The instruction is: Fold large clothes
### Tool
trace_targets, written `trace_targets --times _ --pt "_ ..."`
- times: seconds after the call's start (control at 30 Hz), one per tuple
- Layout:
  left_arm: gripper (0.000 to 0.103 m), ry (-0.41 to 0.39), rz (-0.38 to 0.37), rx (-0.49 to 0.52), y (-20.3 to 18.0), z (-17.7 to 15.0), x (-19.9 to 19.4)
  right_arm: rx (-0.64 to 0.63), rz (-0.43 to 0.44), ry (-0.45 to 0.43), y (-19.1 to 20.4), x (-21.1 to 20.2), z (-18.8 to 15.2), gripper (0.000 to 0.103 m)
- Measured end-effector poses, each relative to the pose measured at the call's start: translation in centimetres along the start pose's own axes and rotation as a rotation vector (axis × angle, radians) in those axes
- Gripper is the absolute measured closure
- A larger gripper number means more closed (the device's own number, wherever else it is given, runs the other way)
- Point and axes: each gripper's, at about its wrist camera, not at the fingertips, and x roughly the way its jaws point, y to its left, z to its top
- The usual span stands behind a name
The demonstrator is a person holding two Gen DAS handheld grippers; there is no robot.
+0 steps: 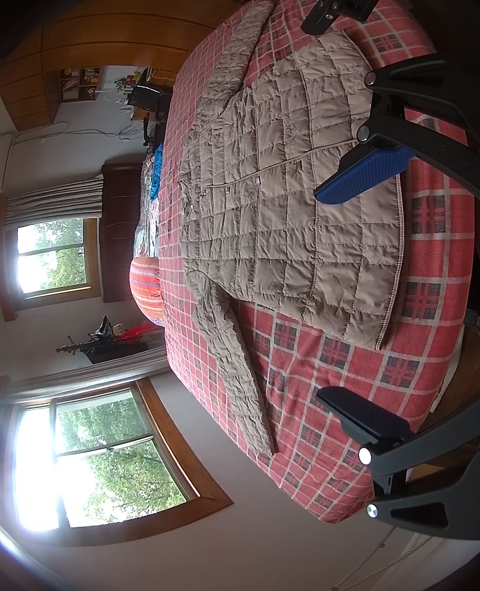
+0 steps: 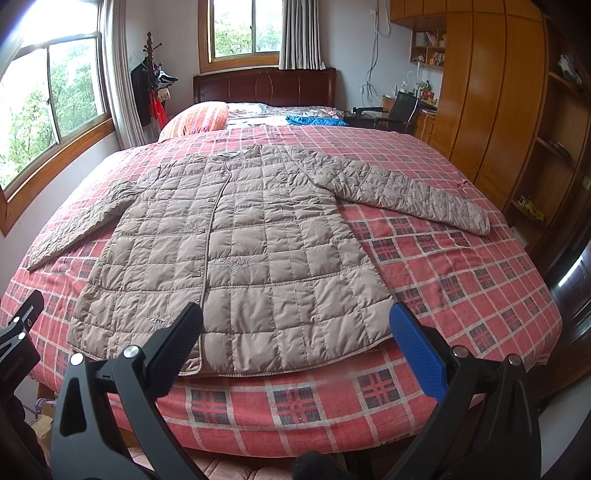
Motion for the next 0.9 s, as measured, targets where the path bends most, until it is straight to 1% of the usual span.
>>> trace_targets --times 0.9 --pt "0.004 0.002 -0.002 -0.001 0.14 -0.04 0.17 0.003 -0.001 0.003 0.90 0.44 -0.29 0.003"
